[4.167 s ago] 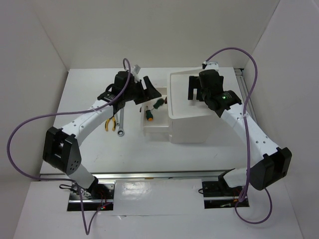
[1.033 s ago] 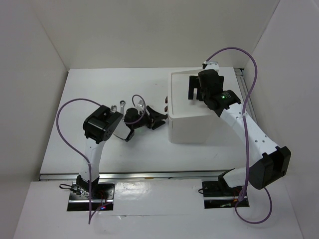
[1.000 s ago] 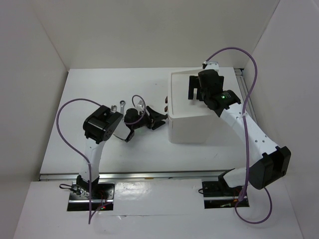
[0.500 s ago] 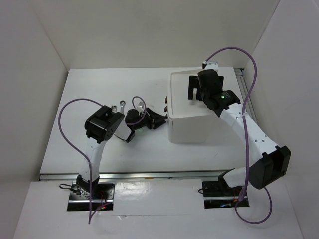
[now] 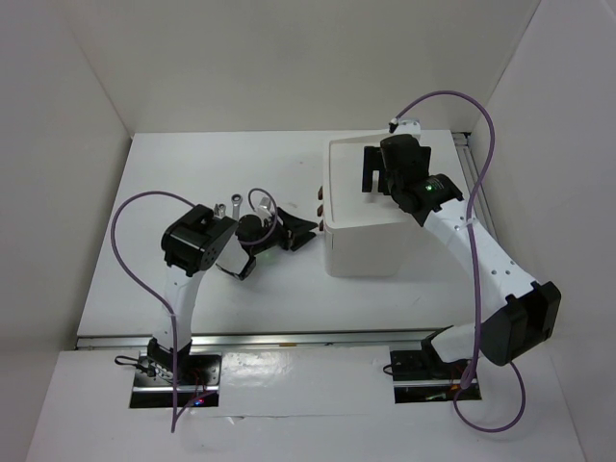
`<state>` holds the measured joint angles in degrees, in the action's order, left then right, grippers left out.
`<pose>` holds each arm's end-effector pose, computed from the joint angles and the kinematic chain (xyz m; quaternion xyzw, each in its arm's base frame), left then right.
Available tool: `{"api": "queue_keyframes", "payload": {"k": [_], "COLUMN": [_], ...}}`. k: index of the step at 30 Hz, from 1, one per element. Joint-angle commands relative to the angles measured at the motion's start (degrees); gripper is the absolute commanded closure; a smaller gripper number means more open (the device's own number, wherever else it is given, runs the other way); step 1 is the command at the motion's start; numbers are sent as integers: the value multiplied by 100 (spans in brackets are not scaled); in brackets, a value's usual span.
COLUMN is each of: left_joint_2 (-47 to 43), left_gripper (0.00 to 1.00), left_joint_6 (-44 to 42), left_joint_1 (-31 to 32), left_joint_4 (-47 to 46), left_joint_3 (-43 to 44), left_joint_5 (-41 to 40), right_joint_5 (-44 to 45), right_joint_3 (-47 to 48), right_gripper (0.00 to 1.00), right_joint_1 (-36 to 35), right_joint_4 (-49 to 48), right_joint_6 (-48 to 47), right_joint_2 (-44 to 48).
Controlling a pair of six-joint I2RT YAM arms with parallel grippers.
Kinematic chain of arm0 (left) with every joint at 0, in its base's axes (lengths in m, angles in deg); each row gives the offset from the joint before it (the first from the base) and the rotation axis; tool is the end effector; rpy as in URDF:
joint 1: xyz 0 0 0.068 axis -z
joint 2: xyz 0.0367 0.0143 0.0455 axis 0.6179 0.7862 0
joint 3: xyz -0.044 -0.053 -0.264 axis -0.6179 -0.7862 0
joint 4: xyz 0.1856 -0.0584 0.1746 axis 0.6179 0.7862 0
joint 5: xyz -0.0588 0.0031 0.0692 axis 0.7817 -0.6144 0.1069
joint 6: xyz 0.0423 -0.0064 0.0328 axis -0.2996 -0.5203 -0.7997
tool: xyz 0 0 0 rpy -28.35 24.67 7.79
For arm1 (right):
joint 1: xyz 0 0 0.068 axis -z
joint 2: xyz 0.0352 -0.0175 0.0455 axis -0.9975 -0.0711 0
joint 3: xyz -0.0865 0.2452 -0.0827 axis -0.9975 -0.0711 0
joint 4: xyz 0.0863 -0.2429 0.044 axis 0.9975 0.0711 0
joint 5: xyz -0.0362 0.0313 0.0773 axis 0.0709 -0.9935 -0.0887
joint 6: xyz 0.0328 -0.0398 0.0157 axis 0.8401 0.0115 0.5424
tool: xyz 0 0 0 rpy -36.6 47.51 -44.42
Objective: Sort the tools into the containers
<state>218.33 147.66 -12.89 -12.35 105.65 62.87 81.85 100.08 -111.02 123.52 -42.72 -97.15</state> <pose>0.3383 -0.1773 0.0764 -0.2703 0.6780 -0.6554 0.1943 0.2793 0.1142 0.3672 0.0029 0.8745 -0.0371 0.4836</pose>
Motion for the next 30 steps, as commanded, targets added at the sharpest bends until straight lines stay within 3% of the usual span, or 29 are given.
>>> {"api": "queue_keyframes", "payload": {"k": [1, 21, 24, 30], "left_joint_2": [-23, 548, 601, 601], "left_gripper": [42, 46, 51, 72], "left_joint_6": [191, 349, 349, 349], "left_joint_1": [-76, 267, 267, 320], "left_joint_4": [-524, -471, -524, -471], "left_joint_3": [-23, 707, 768, 768], "left_joint_5": [21, -145, -145, -145], "right_joint_5": [-638, -340, -287, -216], "right_joint_3": [-340, -235, -234, -182], "right_gripper": [0, 0, 0, 0], "right_joint_1": [-320, -320, -320, -320], "right_joint_4": [923, 975, 1028, 1028], "right_joint_6": [-159, -106, -106, -1], "right_joint_2": [-443, -496, -496, -496]}}
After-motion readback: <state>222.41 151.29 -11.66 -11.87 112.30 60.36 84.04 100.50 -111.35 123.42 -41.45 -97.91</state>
